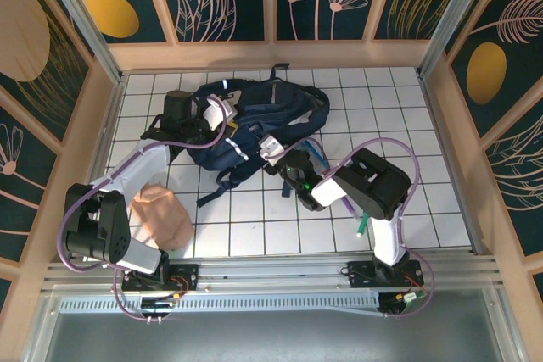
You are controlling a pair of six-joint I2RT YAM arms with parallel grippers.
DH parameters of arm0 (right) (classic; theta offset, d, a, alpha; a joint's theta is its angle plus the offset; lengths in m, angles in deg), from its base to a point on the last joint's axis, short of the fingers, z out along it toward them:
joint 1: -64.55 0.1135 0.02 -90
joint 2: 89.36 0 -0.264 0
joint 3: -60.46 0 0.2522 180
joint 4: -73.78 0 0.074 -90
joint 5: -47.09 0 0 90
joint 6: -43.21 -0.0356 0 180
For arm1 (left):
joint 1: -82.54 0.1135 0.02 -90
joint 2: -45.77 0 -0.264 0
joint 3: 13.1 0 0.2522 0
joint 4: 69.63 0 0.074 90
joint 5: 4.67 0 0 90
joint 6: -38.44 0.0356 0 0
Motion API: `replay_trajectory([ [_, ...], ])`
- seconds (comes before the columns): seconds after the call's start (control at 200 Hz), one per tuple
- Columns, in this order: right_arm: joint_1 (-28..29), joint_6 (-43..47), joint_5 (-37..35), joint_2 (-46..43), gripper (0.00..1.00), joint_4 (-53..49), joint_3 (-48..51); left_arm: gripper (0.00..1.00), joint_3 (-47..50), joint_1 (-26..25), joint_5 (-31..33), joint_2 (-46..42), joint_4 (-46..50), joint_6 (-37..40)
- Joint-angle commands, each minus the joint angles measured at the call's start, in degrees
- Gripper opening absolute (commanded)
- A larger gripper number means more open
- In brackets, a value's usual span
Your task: Pack books, pencil case, and school supplies into a backpack
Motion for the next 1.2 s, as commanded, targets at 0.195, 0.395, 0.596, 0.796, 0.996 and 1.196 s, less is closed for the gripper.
replay_trajectory([
  [0.195, -2.7, -7.8, -5.1, -5.6, 0.0, 0.1, 1.7, 0.0, 0.6, -0.3, 3.6, -3.1, 0.2, 4.7],
  [0.395, -3.0, -6.2, 14.4, -8.0, 0.16, 0.4, 5.7, 0.0, 1.8, -0.2, 6.0, -2.8, 0.0, 4.6],
  [0.596, -5.3, -7.9, 30.0, -9.9, 0.2, -4.7, 6.0, 0.0, 5.7, -0.2, 3.2, -2.3, -2.4, 5.0],
  [0.796, -5.6, -7.6, 34.1, -13.6, 0.18, -9.8, 5.8, 0.2, 5.0, -0.2, 2.7, -0.1, -1.6, 1.6],
  [0.996, -4.4, -2.9, 36.6, -22.9, 0.3, -25.2, 4.0, 0.72, 2.5, -0.2, 10.2, 2.6, 0.2, -19.4],
  [1.196, -4.8, -15.0, 30.1, -25.8, 0.33, -40.6, -1.8, 0.99, 8.8, -5.6, 7.7, -5.1, 5.7, -18.7],
])
